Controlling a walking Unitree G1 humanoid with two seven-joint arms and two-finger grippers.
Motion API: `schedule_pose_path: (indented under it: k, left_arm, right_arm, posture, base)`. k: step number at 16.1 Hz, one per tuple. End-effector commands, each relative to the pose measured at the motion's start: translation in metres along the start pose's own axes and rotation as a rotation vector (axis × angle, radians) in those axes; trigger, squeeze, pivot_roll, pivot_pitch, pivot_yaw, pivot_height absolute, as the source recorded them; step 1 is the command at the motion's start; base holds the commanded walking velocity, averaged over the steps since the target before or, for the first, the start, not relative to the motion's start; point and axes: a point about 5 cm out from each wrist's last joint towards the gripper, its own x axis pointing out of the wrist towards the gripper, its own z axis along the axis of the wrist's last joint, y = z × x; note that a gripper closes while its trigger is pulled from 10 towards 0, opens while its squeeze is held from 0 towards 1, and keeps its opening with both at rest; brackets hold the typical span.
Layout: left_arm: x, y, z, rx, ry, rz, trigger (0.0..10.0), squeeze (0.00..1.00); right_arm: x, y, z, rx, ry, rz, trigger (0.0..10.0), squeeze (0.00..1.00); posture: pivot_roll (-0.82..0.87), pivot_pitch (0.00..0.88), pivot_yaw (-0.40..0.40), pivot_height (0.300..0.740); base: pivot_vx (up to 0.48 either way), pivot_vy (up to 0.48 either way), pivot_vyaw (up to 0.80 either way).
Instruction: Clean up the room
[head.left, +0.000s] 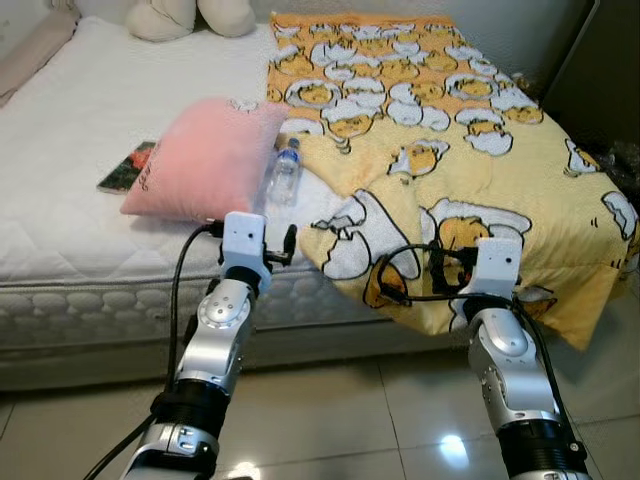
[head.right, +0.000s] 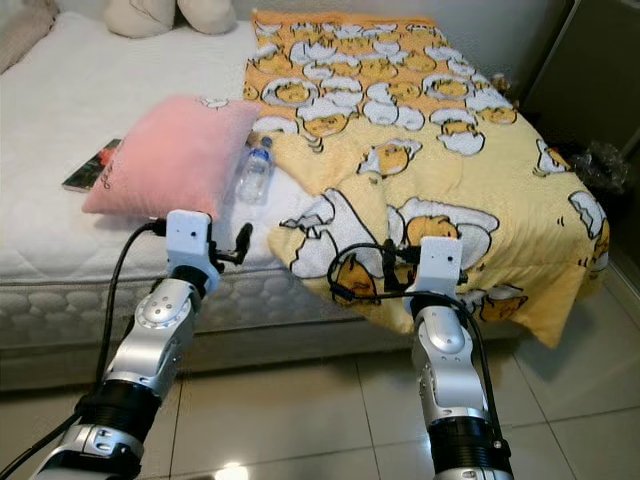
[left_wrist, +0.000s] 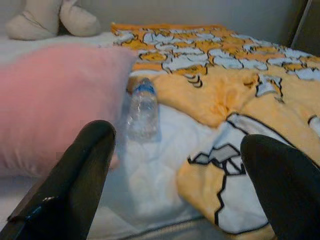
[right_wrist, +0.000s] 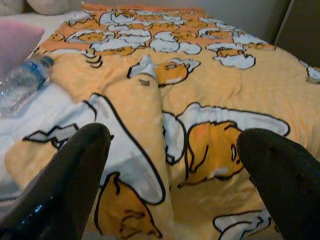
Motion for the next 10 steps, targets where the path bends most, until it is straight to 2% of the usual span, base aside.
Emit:
schedule_pose_path:
  k: [1,10]
  left_arm:
    - [0.0035,-0.0015,0.0045,-0.004,-0.01,0.0,10.0,0.0]
    - [0.0042,-0.0059,0.008,-0.026,-0.026,-0.006,10.0,0.0]
  right_arm:
    - [0.0018,-0.0023,0.003,0.013,-0.02,-0.014,10.0,0.0]
    - [0.0018,-0.0053,0.0036,0.013,-0.03,-0.023,10.0,0.0]
  posture:
    - [0.0,0.0,-0.022,0.74]
    - [0.0,0.0,-0.017,0.74]
  base:
    - [0.461,0.0,0.0]
    - [0.461,0.0,0.0]
